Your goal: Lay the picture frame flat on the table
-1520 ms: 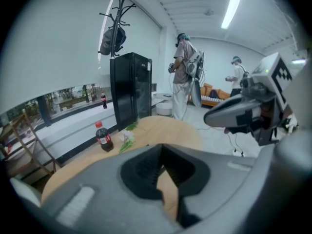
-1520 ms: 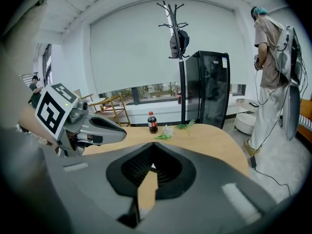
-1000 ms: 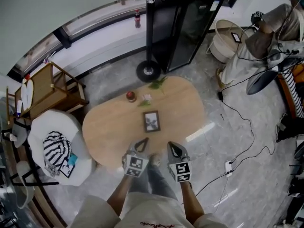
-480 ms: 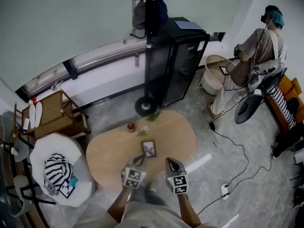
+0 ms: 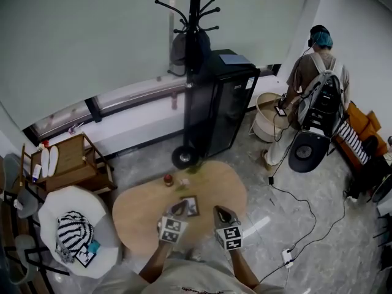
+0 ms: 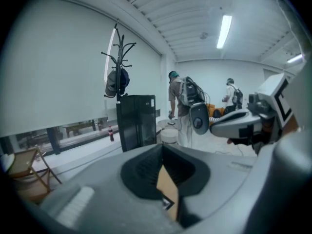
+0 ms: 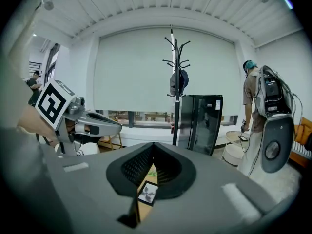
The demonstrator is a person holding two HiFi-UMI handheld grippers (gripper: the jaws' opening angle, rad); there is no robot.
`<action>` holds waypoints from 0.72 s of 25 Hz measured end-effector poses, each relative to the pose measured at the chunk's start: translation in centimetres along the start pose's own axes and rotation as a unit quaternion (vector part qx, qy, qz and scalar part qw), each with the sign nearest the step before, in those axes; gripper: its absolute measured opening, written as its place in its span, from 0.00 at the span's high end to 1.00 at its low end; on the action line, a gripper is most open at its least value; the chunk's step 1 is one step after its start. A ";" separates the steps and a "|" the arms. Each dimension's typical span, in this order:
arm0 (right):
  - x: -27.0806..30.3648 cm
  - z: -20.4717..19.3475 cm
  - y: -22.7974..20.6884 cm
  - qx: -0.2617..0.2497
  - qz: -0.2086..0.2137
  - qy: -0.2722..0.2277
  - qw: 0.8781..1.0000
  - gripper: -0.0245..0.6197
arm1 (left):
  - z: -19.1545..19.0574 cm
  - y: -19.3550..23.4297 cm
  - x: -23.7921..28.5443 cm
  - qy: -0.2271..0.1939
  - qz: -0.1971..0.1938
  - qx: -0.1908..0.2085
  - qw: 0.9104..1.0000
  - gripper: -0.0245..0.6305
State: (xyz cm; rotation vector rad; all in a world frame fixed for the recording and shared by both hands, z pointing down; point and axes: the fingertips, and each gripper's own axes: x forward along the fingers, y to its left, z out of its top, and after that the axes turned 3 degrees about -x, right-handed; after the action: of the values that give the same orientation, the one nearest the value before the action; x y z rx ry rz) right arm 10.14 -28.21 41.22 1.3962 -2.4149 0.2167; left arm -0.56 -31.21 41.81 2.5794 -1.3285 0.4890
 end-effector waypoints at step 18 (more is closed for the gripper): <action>-1.1 4.4 -1.1 -0.011 -0.030 -0.028 0.999 0.96 | 4.4 1.3 -2.5 -0.028 0.000 0.007 1.000 0.96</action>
State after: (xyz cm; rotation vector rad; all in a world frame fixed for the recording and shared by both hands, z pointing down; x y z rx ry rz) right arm 10.67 -29.23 36.68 1.4803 -2.4092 0.1363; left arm -2.13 -31.52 36.80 2.6222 -1.3470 0.4305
